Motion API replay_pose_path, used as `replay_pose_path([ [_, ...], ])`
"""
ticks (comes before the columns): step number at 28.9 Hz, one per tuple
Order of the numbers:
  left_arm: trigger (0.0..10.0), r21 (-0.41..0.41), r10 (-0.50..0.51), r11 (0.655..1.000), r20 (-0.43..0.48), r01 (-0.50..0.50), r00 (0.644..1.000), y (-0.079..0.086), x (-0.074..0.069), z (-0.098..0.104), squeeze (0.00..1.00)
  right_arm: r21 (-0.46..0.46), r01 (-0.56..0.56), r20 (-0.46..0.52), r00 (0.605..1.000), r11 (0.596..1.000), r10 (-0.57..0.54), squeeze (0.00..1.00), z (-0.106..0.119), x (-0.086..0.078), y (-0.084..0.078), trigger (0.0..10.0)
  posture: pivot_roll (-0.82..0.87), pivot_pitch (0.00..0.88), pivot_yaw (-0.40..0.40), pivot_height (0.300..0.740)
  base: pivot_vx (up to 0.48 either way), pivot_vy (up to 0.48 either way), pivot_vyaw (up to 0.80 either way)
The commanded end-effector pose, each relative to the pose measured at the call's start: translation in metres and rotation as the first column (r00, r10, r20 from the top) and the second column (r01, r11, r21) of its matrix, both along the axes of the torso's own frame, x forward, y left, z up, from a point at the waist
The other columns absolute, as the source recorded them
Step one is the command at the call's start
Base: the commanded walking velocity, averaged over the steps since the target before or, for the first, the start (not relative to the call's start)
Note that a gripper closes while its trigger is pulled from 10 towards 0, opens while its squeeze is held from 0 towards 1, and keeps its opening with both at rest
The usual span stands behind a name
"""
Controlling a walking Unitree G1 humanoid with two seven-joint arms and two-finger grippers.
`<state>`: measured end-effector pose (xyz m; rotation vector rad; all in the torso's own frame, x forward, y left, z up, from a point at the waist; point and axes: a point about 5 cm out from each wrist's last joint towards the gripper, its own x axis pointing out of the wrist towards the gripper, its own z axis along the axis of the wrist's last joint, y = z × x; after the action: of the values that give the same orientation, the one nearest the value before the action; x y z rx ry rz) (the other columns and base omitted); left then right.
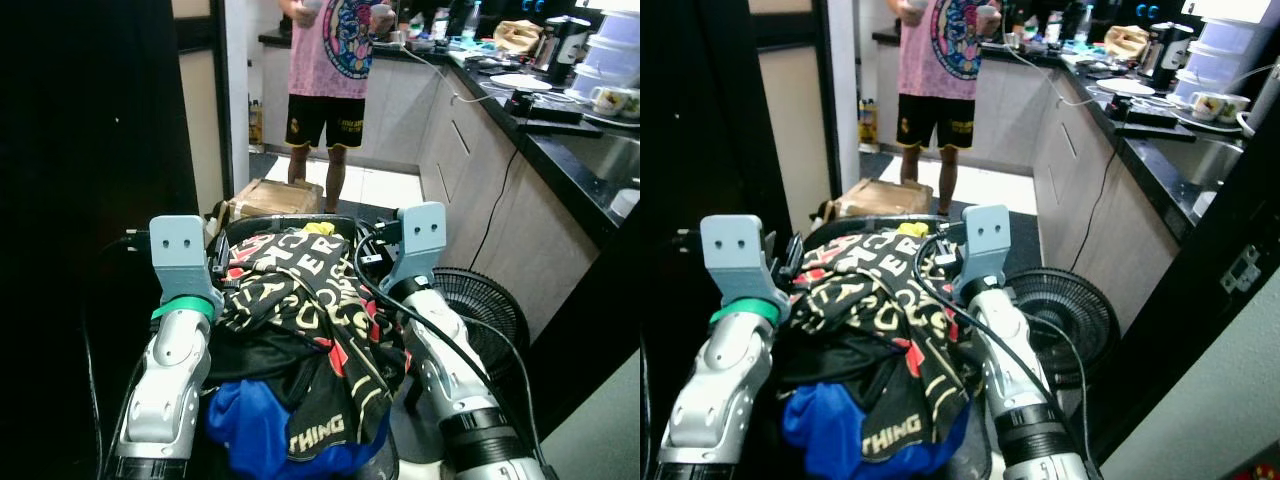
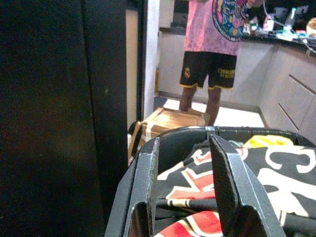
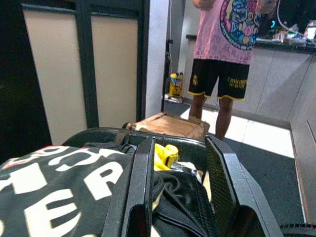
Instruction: Clothes washing
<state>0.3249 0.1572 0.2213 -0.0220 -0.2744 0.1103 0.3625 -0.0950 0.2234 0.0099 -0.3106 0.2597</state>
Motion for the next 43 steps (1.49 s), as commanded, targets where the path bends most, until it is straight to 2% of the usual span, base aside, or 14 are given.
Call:
replay_pose_path([
  [1, 10.0, 0.004, 0.004, 1.0, -0.032, -0.004, 0.999, 0.001, 0.0, -0.007, 0.0, 0.0, 0.004, -0.026, 1.0, 1.0, -0.004, 0.0, -0.006, 0.0, -0.001, 10.0, 0.0, 0.028, -0.035, 0.74, 0.0, 0.0, 0.0],
  [11, 10.0, 0.006, 0.011, 1.0, -0.031, -0.011, 0.999, 0.002, -0.001, -0.011, 0.0, -0.001, 0.029, -0.058, 0.998, 1.0, -0.029, 0.0, -0.011, 0.002, -0.006, 10.0, 0.0, 0.029, -0.029, 0.74, 0.0, 0.0, 0.0],
  [20, 10.0, 0.037, -0.075, 0.997, -0.006, 0.075, 0.997, 0.001, 0.005, -0.006, 0.0, 0.038, 0.078, -0.074, 0.994, 0.996, -0.075, 0.0, -0.019, 0.0, -0.015, 10.0, 0.02, 0.033, 0.069, 0.74, 0.0, 0.0, 0.0],
  [22, 10.0, 0.072, -0.098, 0.993, -0.009, 0.098, 0.995, 0.003, 0.007, -0.007, 0.0, 0.025, 0.098, -0.077, 0.992, 0.995, -0.095, 0.0, -0.022, 0.001, -0.021, 10.0, 0.02, 0.038, 0.081, 0.74, 0.0, 0.0, 0.0],
  [29, 10.0, 0.084, -0.122, 0.989, -0.013, 0.123, 0.992, 0.002, 0.006, -0.01, 0.0, -0.001, 0.103, -0.084, 0.991, 0.995, -0.103, 0.0, -0.023, 0.002, -0.028, 10.0, 0.02, 0.041, 0.074, 0.74, 0.0, 0.0, 0.0],
  [32, 10.0, 0.085, -0.169, 0.982, -0.012, 0.17, 0.986, 0.001, 0.005, -0.013, 0.0, -0.026, 0.081, -0.077, 0.994, 0.996, -0.083, 0.0, -0.021, 0.004, -0.027, 10.0, 0.0, 0.043, 0.061, 0.74, 0.0, 0.0, 0.0],
  [33, 10.0, 0.087, -0.202, 0.975, -0.026, 0.204, 0.979, 0.002, 0.005, -0.013, 0.86, -0.042, 0.061, -0.074, 0.995, 0.997, -0.064, 0.0, -0.02, 0.004, -0.026, 10.0, 0.0, 0.043, 0.057, 0.74, 0.0, 0.0, 0.0],
  [36, 10.0, 0.088, -0.224, 0.97, -0.036, 0.227, 0.974, 0.002, 0.006, -0.013, 0.86, -0.053, 0.048, -0.072, 0.996, 0.997, -0.051, 0.0, -0.019, 0.004, -0.025, 10.0, 0.0, 0.043, 0.056, 0.74, 0.0, 0.0, 0.0],
  [37, 10.0, 0.105, -0.248, 0.962, -0.061, 0.253, 0.967, 0.003, 0.006, -0.013, 1.0, -0.07, 0.025, -0.065, 0.997, 0.997, -0.03, 0.0, -0.018, 0.004, -0.023, 10.0, -0.01, 0.042, 0.051, 0.74, 0.0, 0.0, 0.0],
  [38, 10.0, 0.105, -0.248, 0.962, -0.061, 0.253, 0.967, 0.003, 0.006, -0.013, 1.0, -0.07, 0.025, -0.065, 0.997, 0.997, -0.03, 0.0, -0.018, 0.004, -0.023, 10.0, -0.01, 0.042, 0.051, 0.74, 0.0, 0.0, 0.0],
  [40, 10.0, 0.169, -0.308, 0.926, -0.179, 0.338, 0.934, 0.002, 0.003, -0.018, 1.0, -0.094, -0.01, -0.064, 0.998, 0.995, 0.004, 0.0, -0.019, 0.003, -0.021, 10.0, -0.01, 0.043, 0.039, 0.74, 0.0, 0.0, 0.0],
  [41, 10.0, 0.169, -0.308, 0.926, -0.179, 0.338, 0.934, 0.002, 0.003, -0.018, 1.0, -0.094, -0.01, -0.064, 0.998, 0.995, 0.004, 0.0, -0.019, 0.003, -0.021, 10.0, -0.01, 0.043, 0.039, 0.74, 0.0, 0.0, 0.0],
  [42, 10.0, 0.189, -0.34, 0.902, -0.242, 0.388, 0.909, 0.001, -0.001, -0.02, 1.0, -0.102, -0.023, -0.066, 0.998, 0.995, 0.017, 0.0, -0.019, 0.002, -0.02, 10.0, -0.01, 0.044, 0.034, 0.74, 0.0, 0.0, 0.0],
  [43, 10.0, 0.189, -0.34, 0.902, -0.242, 0.388, 0.909, 0.001, -0.001, -0.02, 1.0, -0.102, -0.023, -0.066, 0.998, 0.995, 0.017, 0.0, -0.019, 0.002, -0.02, 10.0, -0.01, 0.044, 0.034, 0.74, 0.0, 0.0, 0.0],
])
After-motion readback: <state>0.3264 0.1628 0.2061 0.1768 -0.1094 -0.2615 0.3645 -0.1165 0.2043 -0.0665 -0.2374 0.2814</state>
